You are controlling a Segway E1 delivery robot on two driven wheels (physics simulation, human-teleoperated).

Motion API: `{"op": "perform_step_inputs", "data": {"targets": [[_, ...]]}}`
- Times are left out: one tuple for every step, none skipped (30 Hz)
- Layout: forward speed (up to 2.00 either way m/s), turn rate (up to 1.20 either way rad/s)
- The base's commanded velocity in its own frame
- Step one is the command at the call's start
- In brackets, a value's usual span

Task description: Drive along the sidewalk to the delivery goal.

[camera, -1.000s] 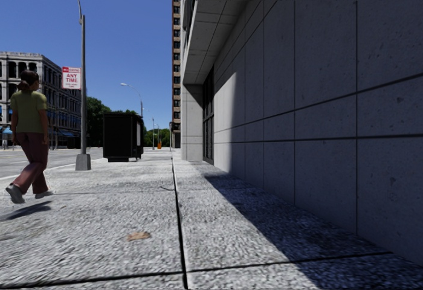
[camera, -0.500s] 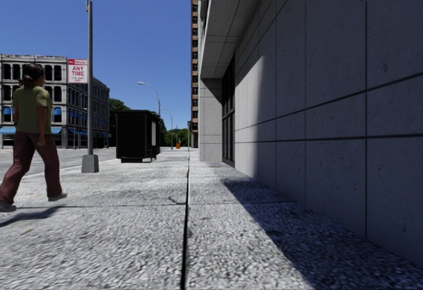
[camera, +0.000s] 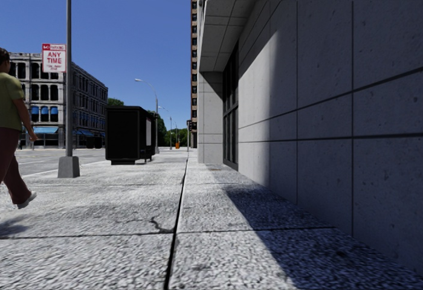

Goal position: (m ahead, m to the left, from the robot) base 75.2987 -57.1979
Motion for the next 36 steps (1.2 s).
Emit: {"op": "perform_step_inputs", "data": {"targets": [[2.00,0.00],[2.00,0.00],[2.00,0.00],[2.00,0.00],[2.00,0.00],[2.00,0.00],[2.00,0.00],[2.00,0.00],[2.00,0.00],[2.00,0.00],[2.00,0.00],[2.00,0.00],[2.00,0.00],[2.00,0.00],[2.00,0.00],[2.00,0.00],[2.00,0.00],[2.00,0.00],[2.00,0.00],[2.00,0.00],[2.00,0.00],[2.00,0.00],[2.00,0.00],[2.00,0.00],[2.00,0.00],[2.00,0.00],[2.00,0.00],[2.00,0.00],[2.00,0.00],[2.00,0.00],[2.00,0.00],[2.00,0.02],[2.00,0.09],[2.00,0.09],[2.00,0.10],[2.00,0.11]]}}
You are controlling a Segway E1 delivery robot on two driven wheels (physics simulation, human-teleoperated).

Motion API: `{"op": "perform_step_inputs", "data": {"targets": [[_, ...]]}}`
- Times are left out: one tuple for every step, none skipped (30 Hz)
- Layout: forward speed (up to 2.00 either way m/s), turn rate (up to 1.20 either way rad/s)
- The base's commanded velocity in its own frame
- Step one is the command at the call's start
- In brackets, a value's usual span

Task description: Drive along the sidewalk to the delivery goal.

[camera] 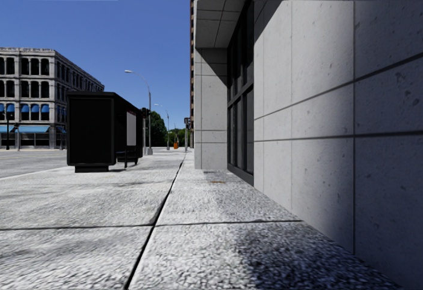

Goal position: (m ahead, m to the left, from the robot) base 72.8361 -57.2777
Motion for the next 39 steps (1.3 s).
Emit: {"op": "perform_step_inputs", "data": {"targets": [[2.00,0.11],[2.00,0.11],[2.00,0.11],[2.00,0.16],[2.00,0.16],[2.00,0.21],[2.00,0.29],[2.00,0.33],[2.00,0.33],[2.00,0.35],[2.00,0.42],[2.00,0.42],[2.00,0.42],[2.00,0.42],[2.00,0.42],[2.00,0.42],[2.00,0.42],[2.00,0.42],[2.00,0.42],[2.00,0.32],[2.00,0.11],[2.00,0.00],[2.00,0.00],[2.00,0.00],[1.98,0.00],[1.98,0.00],[1.79,0.00],[1.52,0.00],[1.34,0.00],[1.34,0.00],[1.30,0.00],[1.32,0.00],[1.32,0.00],[1.45,0.00],[1.73,0.00],[2.00,0.00],[2.00,0.00],[2.00,0.00],[2.00,0.00]]}}
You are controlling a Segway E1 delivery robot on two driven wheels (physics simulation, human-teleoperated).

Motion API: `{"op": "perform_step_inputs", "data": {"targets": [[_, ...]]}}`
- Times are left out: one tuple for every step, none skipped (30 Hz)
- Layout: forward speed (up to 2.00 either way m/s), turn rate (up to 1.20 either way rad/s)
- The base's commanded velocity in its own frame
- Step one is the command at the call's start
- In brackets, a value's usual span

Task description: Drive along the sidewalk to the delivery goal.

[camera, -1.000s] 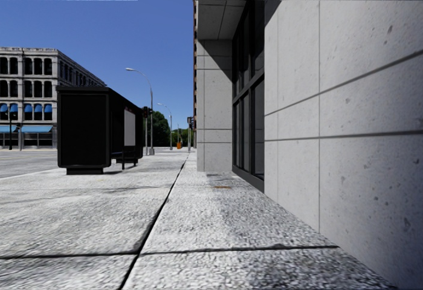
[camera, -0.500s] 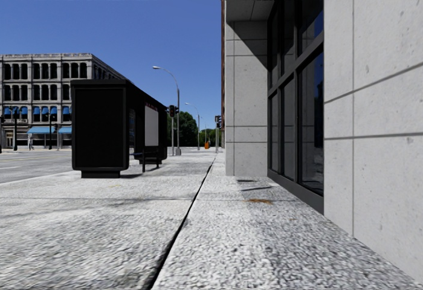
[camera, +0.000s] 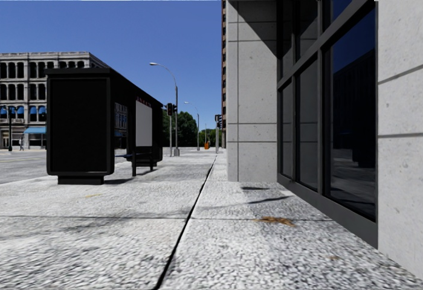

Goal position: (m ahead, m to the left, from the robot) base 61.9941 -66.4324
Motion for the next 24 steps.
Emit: {"op": "perform_step_inputs", "data": {"targets": [[2.00,0.00],[2.00,0.00],[2.00,0.00],[2.00,0.00],[2.00,0.00],[2.00,0.00],[2.00,0.00],[2.00,0.00],[2.00,0.00],[2.00,0.00],[2.00,0.00],[2.00,0.00],[2.00,0.00],[2.00,0.00],[2.00,0.00],[2.00,0.00],[2.00,0.00],[2.00,0.00],[2.00,0.00],[2.00,0.00],[2.00,0.07],[2.00,0.34],[2.00,0.50],[2.00,0.50]]}}
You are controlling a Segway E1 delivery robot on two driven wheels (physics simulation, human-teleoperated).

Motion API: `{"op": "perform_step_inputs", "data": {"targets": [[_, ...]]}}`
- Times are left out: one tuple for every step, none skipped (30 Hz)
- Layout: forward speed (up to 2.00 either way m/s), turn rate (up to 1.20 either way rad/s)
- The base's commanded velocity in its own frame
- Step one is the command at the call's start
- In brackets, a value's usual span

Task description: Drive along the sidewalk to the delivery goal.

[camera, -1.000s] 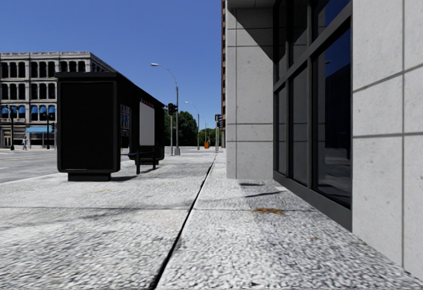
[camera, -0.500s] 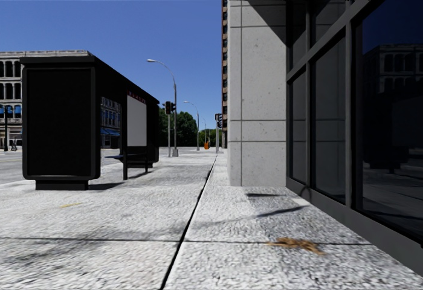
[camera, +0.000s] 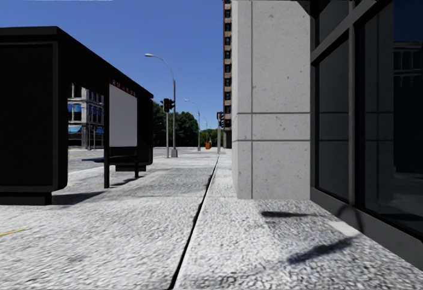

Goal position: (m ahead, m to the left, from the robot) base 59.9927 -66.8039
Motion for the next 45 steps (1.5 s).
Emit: {"op": "perform_step_inputs", "data": {"targets": [[2.00,0.55],[2.00,0.57],[2.00,0.57],[2.00,0.57],[2.00,0.57],[2.00,0.57],[2.00,0.57],[2.00,0.00],[2.00,0.00],[2.00,0.00],[2.00,0.00],[2.00,0.00],[2.00,0.00],[2.00,0.00],[2.00,0.00],[2.00,0.00],[2.00,0.00],[2.00,0.00],[2.00,0.00],[2.00,0.06],[2.00,0.12],[2.00,0.12],[2.00,0.12],[2.00,0.13],[2.00,0.11],[2.00,0.11],[2.00,0.00],[2.00,0.00],[2.00,0.00],[2.00,0.00],[2.00,0.00],[2.00,0.00],[2.00,0.00],[2.00,0.00],[2.00,0.00],[2.00,0.00],[2.00,0.00],[2.00,0.00],[2.00,0.00],[2.00,-0.61],[2.00,-0.61],[2.00,-0.66],[2.00,-0.69],[2.00,-0.69],[2.00,-0.69]]}}
